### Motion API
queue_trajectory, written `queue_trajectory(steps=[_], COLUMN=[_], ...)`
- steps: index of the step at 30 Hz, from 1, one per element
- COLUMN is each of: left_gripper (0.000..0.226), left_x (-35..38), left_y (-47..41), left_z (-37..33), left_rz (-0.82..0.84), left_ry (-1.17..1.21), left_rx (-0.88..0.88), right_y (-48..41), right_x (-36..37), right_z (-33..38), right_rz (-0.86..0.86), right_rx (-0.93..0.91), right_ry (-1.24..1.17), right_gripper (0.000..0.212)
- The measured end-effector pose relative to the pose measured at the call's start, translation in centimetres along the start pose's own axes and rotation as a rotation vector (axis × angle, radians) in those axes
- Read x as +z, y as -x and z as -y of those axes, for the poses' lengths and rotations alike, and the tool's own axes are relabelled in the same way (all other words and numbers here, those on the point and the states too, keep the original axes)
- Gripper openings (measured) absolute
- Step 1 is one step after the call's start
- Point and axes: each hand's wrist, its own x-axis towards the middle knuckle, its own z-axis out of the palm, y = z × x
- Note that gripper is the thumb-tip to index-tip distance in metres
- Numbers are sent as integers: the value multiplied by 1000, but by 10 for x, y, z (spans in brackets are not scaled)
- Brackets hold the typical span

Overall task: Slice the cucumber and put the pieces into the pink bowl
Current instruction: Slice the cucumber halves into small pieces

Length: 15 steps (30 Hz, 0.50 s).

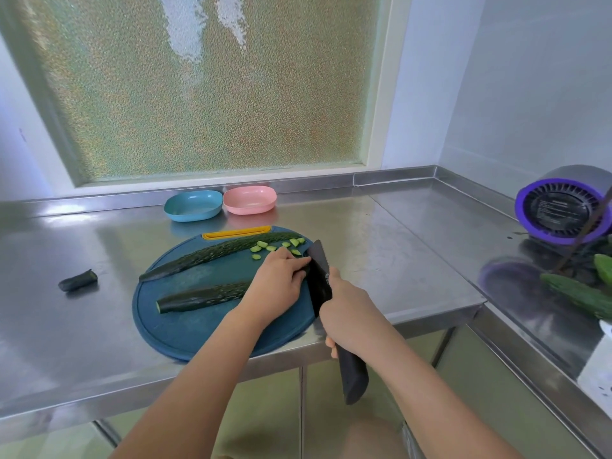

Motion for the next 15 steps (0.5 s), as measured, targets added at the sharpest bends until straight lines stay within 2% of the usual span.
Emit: queue_trajectory(steps=[6, 15], left_gripper=[38, 37], left_x=[-2, -5], left_y=[3, 5], left_z=[-4, -6], left_rz=[-21, -29], left_ry=[29, 30], left_rx=[-18, -35], right_y=[7, 9], right_x=[4, -1], right_z=[-8, -15], right_rz=[13, -19], right_rx=[47, 15], right_ry=[-94, -158], right_gripper=[81, 77])
